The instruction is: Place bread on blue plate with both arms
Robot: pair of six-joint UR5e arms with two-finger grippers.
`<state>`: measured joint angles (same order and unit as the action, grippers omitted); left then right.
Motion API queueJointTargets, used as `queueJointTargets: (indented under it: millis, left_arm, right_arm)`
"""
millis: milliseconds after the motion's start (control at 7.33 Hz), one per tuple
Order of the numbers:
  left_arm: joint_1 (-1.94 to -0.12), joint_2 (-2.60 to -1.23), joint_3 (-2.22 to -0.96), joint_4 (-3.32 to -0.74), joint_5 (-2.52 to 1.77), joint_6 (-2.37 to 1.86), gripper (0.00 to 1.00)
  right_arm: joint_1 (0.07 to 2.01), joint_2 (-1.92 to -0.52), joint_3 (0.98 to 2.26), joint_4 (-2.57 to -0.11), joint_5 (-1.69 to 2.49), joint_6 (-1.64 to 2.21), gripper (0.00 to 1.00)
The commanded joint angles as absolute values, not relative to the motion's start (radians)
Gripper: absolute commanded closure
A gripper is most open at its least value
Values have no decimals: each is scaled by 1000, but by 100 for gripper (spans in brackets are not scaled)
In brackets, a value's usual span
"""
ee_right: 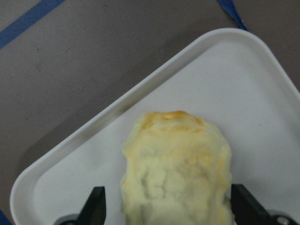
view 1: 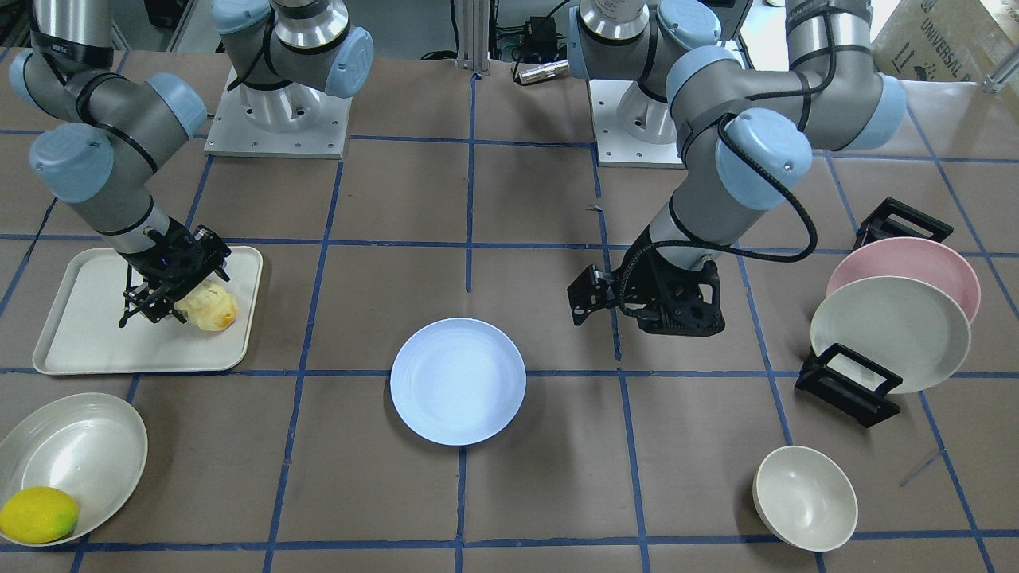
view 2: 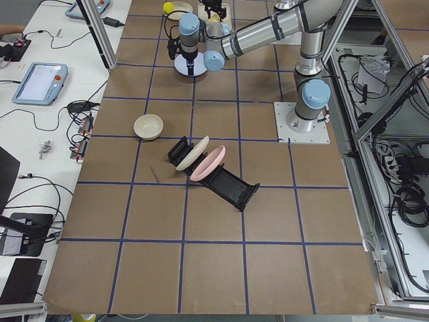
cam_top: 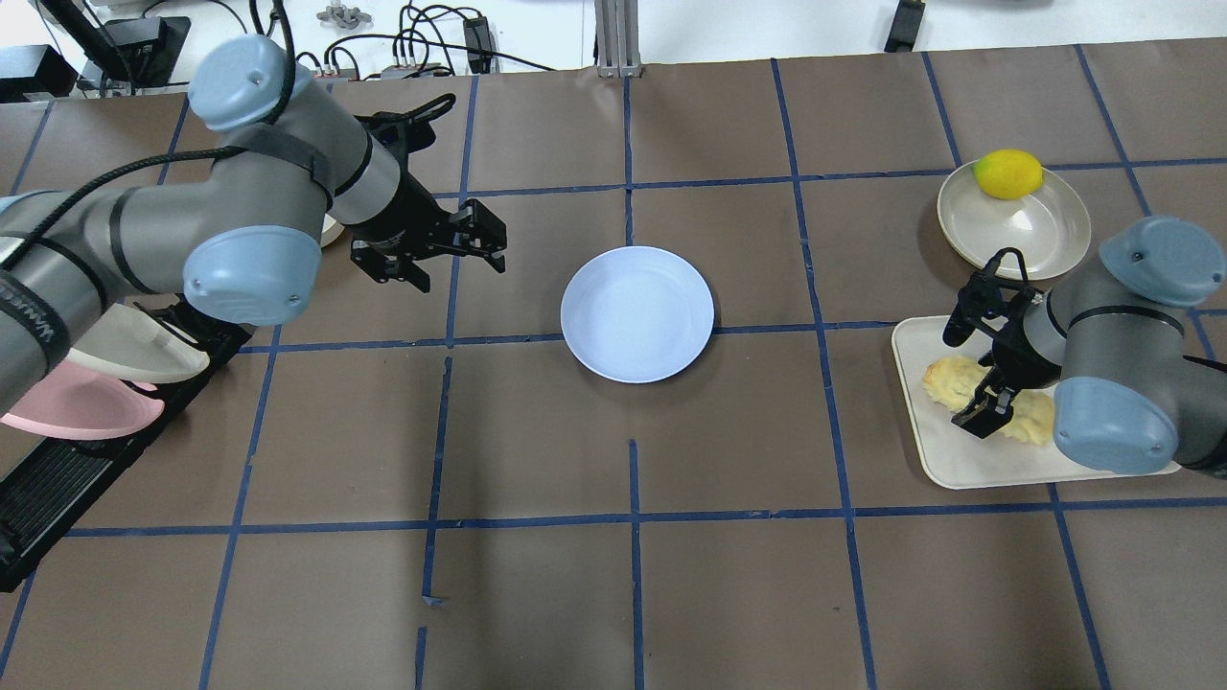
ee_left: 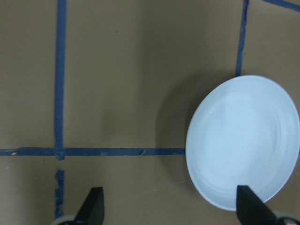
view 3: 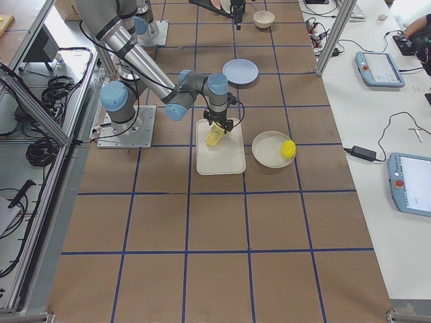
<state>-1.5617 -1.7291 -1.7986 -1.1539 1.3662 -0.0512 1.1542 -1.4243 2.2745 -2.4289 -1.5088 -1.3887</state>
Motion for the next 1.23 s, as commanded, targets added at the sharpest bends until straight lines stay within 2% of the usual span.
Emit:
queueJointTargets:
  millis: [0,136,273,545,818,955,1091]
  left_arm:
    - [-1568,-1626,-1682,-1431,1533,5,0]
    - [-1575,-1631,-1587,-1565,1567,6,0]
    - [-1595,-1617,-1513,-1653,1565,12,0]
    - [-1632,-1586,-1479,-1657,1575,14,0]
    - [-1621,-1588,-1480,-1655,1580,14,0]
    - [-1620,-1585,-1480,-1660,1580,14,0]
    - [-1623,-1580,-1471,-1655,1582,12,0]
  right_arm:
    - [1154,-1433,2275,-2431,-1502,-1327,80]
    - [1157,-1448,2269,-2428,-1517,-1286,85]
    - [1160,-1480,2264,-2427,-1520,-1269,86]
    - [1184,-1575,2266,-2355,-1514,-1185,87]
    - [1329,-1659,2257,-2274,-1516,-942,84]
    - [1439,-1670,2185,-2199,-1519,-823,83]
    - [1542,-1669,2045,-2024,-1516,-643,83]
